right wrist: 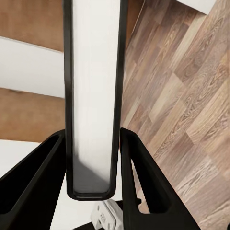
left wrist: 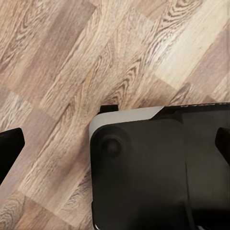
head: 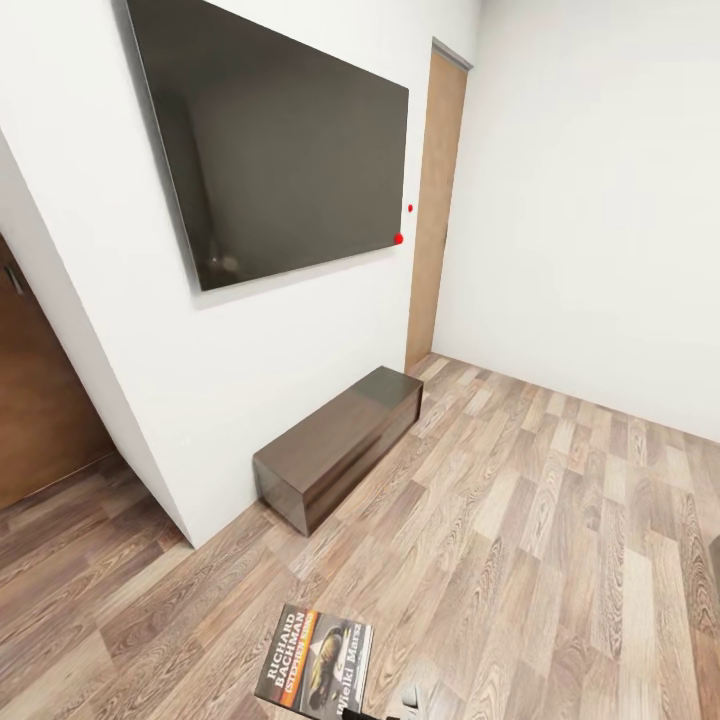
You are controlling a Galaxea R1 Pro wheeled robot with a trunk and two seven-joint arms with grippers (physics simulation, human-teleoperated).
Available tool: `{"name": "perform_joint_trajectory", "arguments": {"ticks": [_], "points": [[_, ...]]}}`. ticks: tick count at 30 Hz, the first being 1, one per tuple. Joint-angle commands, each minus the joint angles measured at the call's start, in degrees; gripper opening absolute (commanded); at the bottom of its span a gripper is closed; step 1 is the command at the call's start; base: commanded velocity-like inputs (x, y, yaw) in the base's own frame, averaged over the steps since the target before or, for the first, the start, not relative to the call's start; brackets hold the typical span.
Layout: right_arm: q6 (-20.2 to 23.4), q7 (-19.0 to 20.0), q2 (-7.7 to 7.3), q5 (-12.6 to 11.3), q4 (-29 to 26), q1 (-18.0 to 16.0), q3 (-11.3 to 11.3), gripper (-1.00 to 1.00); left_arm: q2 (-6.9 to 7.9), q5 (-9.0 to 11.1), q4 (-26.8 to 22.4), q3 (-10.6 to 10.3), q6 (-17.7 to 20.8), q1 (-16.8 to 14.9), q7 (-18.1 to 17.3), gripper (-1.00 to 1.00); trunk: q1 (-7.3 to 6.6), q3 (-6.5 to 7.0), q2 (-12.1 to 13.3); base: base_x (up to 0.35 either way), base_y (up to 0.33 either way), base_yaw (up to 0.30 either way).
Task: In the bedroom, move the book from the bed onto either nightstand, and place the two sandals side by side next to the bed.
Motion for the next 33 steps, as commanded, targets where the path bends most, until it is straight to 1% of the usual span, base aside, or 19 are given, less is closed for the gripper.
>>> {"name": "perform_joint_trajectory", "arguments": {"ticks": [1,9,13,22,33], "points": [[-0.29,0.03,-0.02,-0.02,0.12,-0.06,-0.08,-1.0,-0.03,0.29,-0.02,-0.49,-0.16,-0.04,0.32,1.0,0.03,-0.12,-0.12,0.0,0.0,0.0],[-0.23,-0.11,-0.07,-0.09,0.31,-0.06,-0.3,-1.0,-0.2,0.28,-0.02,-0.49,-0.38,-0.04,0.32,1.0,0.03,-0.12,-0.12,0.0,0.0,0.0],[-0.24,-0.04,-0.12,-0.06,0.34,-0.06,-0.32,-1.0,-0.23,0.28,-0.02,-0.49,-0.83,-0.04,0.32,1.0,0.03,-0.12,-0.12,0.0,0.0,-0.099],[-0.23,0.0,-0.09,-0.02,0.35,-0.06,-0.28,-1.0,-0.24,0.27,-0.02,-0.49,-1.13,-0.04,0.32,1.0,0.03,-0.12,-0.12,0.018,0.01,-0.225],[-0.23,0.11,-0.1,0.04,0.35,-0.06,-0.27,-1.0,-0.24,0.27,-0.02,-0.49,-1.18,-0.04,0.32,1.0,0.03,-0.12,-0.12,0.115,0.064,-0.264]]}}
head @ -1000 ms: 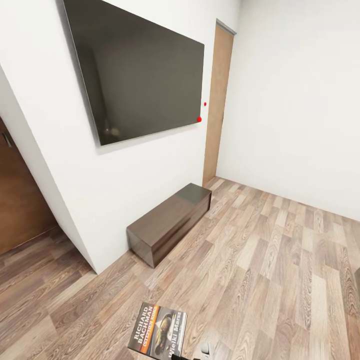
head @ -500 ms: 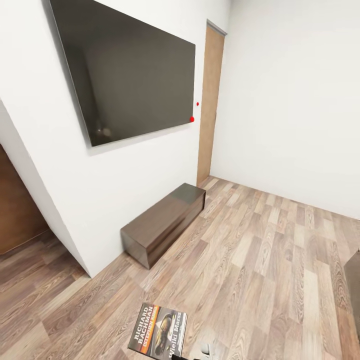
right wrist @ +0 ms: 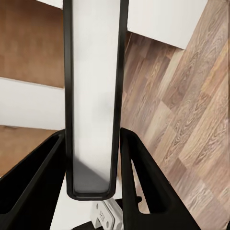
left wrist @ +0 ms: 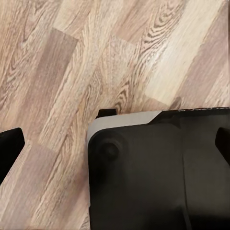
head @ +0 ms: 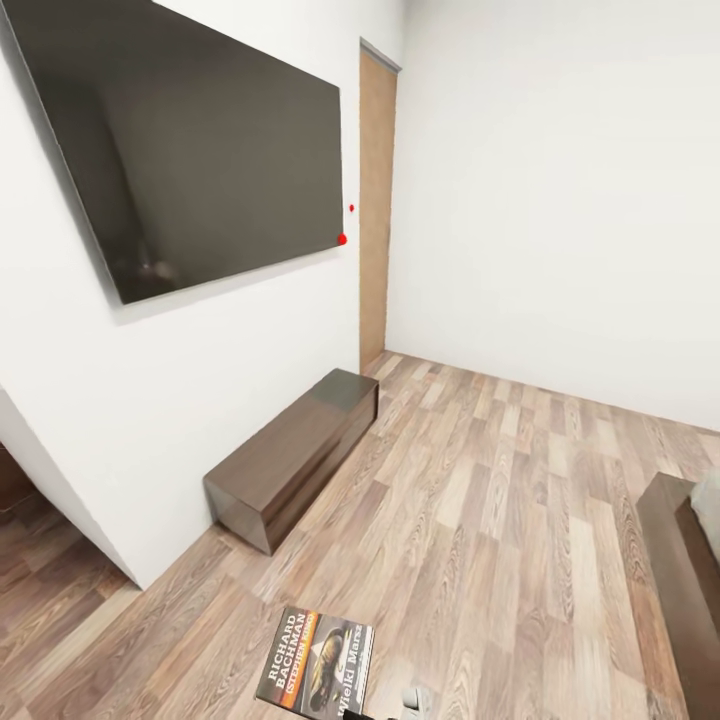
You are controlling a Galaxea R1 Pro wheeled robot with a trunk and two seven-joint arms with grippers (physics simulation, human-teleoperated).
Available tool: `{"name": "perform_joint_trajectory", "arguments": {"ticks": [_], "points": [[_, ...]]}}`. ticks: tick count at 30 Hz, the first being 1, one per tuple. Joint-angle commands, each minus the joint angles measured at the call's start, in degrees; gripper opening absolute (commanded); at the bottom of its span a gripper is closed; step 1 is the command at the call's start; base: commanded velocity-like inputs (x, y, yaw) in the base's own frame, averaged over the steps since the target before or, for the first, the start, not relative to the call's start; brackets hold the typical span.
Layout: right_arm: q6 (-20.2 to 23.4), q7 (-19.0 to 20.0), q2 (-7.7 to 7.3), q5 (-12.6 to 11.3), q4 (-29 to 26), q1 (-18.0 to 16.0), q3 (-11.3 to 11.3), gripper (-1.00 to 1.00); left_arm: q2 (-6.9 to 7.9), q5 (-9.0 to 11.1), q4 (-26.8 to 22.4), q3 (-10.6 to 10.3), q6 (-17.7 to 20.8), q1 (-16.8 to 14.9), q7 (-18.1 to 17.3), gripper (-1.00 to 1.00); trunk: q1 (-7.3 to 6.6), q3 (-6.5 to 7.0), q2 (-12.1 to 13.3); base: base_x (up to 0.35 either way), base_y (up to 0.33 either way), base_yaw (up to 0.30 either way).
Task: In the bedroom, move the book from the bed onto either nightstand, and place the two sandals side by side next to the bed.
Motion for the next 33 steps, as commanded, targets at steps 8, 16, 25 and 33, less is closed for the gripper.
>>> {"name": "perform_joint_trajectory", "arguments": {"ticks": [8,16,25,33], "points": [[-0.4,0.1,0.05,0.15,0.07,-0.07,-0.05,-1.0,0.01,0.26,-0.04,-0.49,-0.14,-0.03,0.34,1.0,0.05,-0.12,-0.12,0.178,0.088,-0.109],[-0.76,-0.79,-0.94,-0.05,0.48,0.92,-0.11,-1.0,0.66,-0.13,-0.07,-0.41,0.08,-0.48,0.34,1.0,0.05,-0.12,-0.12,0.136,0.054,-0.015],[-0.76,-0.79,-1.05,-0.05,0.48,1.09,-0.04,-1.0,0.66,-0.13,-0.07,-0.41,0.08,-0.48,0.34,1.0,0.05,-0.12,-0.12,0.0,0.0,0.0],[-0.76,-0.79,-1.05,-0.05,0.48,1.09,-0.04,-1.0,0.66,-0.13,-0.07,-0.41,0.08,-0.48,0.34,1.0,0.05,-0.12,-0.12,0.0,0.0,0.0]]}}
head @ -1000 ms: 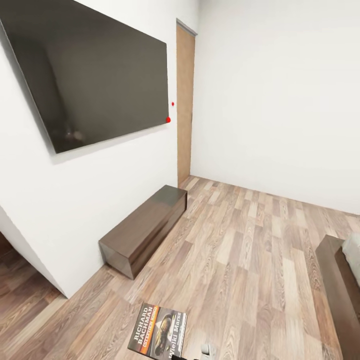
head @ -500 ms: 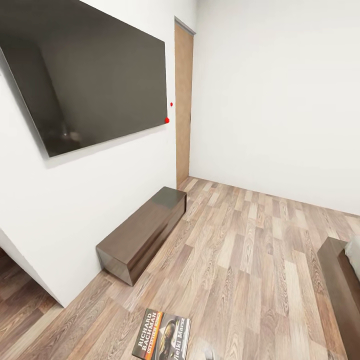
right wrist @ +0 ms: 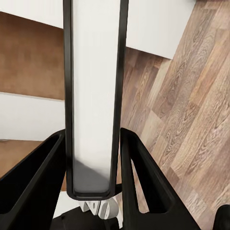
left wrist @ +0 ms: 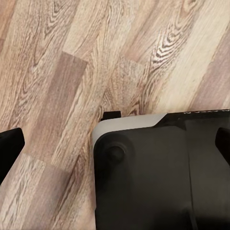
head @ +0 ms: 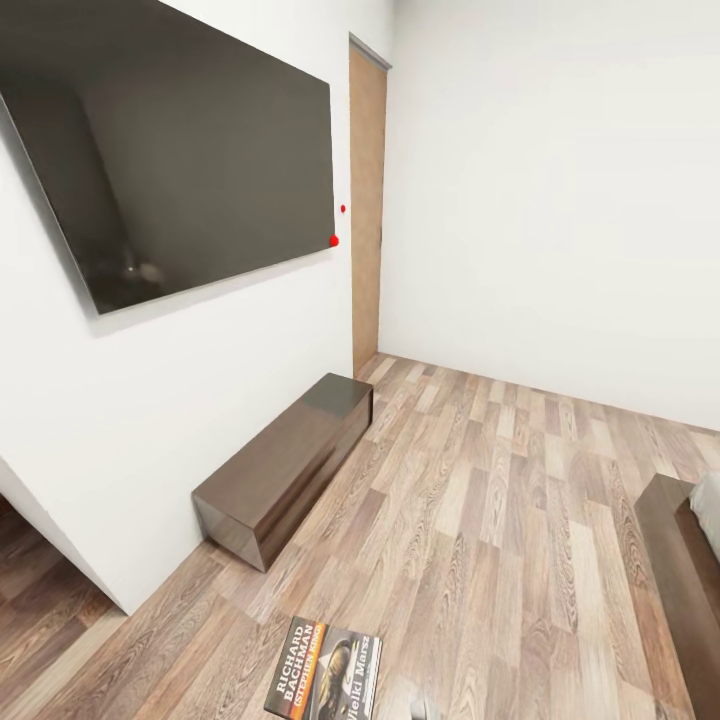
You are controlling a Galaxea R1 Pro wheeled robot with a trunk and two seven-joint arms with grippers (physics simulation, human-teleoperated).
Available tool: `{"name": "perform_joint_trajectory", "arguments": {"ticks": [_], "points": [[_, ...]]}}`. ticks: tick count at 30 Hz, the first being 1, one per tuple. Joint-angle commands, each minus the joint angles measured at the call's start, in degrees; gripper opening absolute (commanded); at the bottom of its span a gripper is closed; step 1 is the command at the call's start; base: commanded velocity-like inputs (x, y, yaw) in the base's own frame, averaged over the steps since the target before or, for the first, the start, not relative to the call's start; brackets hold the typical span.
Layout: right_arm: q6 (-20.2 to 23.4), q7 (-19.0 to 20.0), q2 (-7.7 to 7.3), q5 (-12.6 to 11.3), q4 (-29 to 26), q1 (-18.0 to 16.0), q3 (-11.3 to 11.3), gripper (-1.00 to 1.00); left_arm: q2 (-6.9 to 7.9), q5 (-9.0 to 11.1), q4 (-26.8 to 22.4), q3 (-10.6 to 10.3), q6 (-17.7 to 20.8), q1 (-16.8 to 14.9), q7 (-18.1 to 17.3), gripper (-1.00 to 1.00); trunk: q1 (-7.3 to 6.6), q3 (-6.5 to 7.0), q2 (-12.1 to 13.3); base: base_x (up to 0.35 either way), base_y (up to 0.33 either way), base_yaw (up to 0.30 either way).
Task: In the bedroom, move the book from the bed onto either nightstand, and place the two sandals side by side next to the bed.
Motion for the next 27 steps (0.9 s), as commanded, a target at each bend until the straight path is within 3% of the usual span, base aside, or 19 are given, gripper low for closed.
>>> {"name": "perform_joint_trajectory", "arguments": {"ticks": [1,13,20,27], "points": [[-0.34,0.1,0.0,0.03,0.06,-0.05,-0.02,-1.0,0.0,0.26,-0.02,-0.49,-0.13,-0.04,0.32,1.0,0.03,-0.12,-0.12,0.0,0.0,0.0],[-0.33,0.15,0.07,0.02,0.07,-0.13,0.07,-1.0,-0.03,0.34,-0.01,-0.49,0.0,-0.07,0.32,1.0,0.03,-0.1,-0.12,0.0,0.0,0.0],[-0.38,1.27,-2.15,-0.04,-0.06,0.65,-2.6,-1.0,-0.04,0.46,0.07,-0.63,0.3,0.04,0.31,1.0,0.03,0.32,-0.12,0.0,0.0,0.0],[-0.39,1.45,-2.51,-0.03,-0.08,0.77,-4.37,-1.0,-0.04,0.48,0.09,-0.65,0.35,0.06,0.28,1.0,0.03,0.91,-0.12,0.0,0.0,0.0]]}}
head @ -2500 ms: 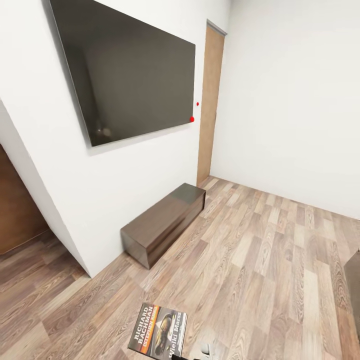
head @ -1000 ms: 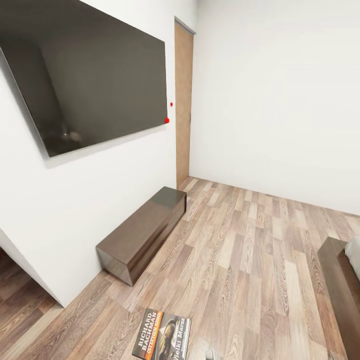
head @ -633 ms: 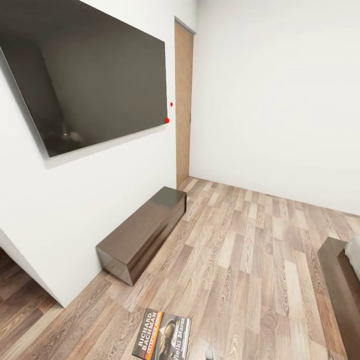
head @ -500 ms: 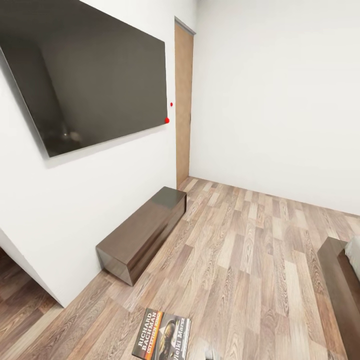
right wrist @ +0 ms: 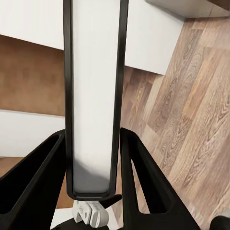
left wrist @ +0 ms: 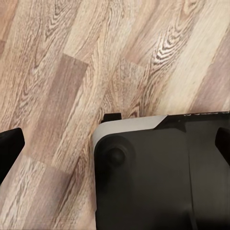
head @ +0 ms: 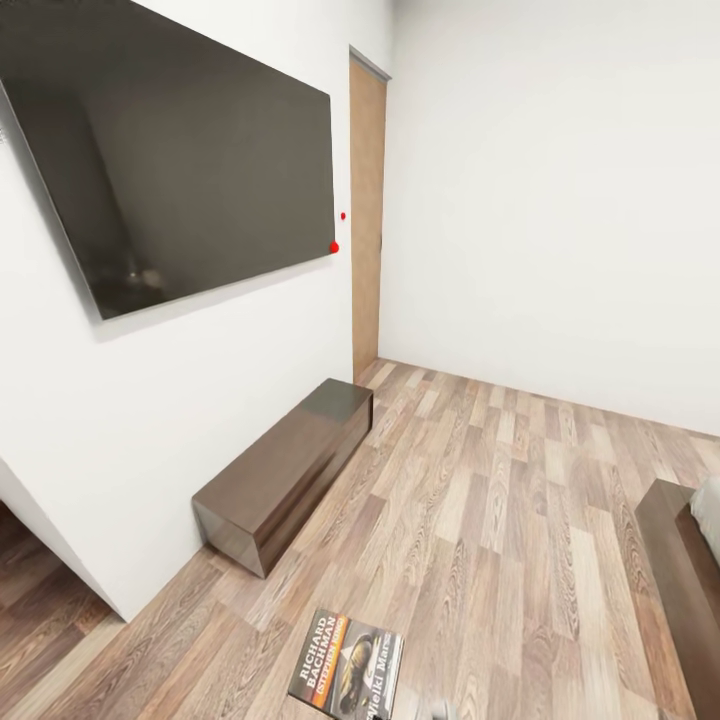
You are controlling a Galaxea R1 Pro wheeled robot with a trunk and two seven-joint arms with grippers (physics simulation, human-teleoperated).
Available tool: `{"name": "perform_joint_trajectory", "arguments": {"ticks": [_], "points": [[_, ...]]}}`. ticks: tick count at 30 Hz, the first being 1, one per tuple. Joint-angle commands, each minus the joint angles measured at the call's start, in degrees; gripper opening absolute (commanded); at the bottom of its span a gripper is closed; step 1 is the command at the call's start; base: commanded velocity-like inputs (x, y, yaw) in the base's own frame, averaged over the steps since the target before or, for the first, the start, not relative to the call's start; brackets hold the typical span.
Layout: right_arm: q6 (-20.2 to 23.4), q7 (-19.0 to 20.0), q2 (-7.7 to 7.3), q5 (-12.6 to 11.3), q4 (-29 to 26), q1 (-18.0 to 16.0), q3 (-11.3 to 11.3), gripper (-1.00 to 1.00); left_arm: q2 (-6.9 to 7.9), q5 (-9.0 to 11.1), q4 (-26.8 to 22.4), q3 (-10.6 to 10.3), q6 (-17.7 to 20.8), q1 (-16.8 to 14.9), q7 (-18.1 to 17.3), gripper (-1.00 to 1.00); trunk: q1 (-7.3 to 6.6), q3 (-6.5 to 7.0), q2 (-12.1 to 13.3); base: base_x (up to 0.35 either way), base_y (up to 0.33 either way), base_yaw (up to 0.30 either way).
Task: In the bedroom, move the book from the bed onto either nightstand, and place the two sandals side by side next to the bed.
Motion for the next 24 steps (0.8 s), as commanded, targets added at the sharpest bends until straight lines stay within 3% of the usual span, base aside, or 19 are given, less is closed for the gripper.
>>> {"name": "perform_joint_trajectory", "arguments": {"ticks": [1,24], "points": [[-0.34,0.1,-0.02,0.43,0.05,-0.05,-0.49,-1.0,0.0,0.27,-0.02,-0.49,-0.12,-0.04,0.31,1.0,0.04,-0.03,-0.12,0.0,0.0,0.0],[-0.34,0.14,-0.07,0.42,0.04,-0.02,-0.62,-1.0,0.0,0.26,-0.02,-0.58,-0.11,-0.03,0.28,1.0,0.04,1.89,-0.12,0.0,0.0,0.0]]}}
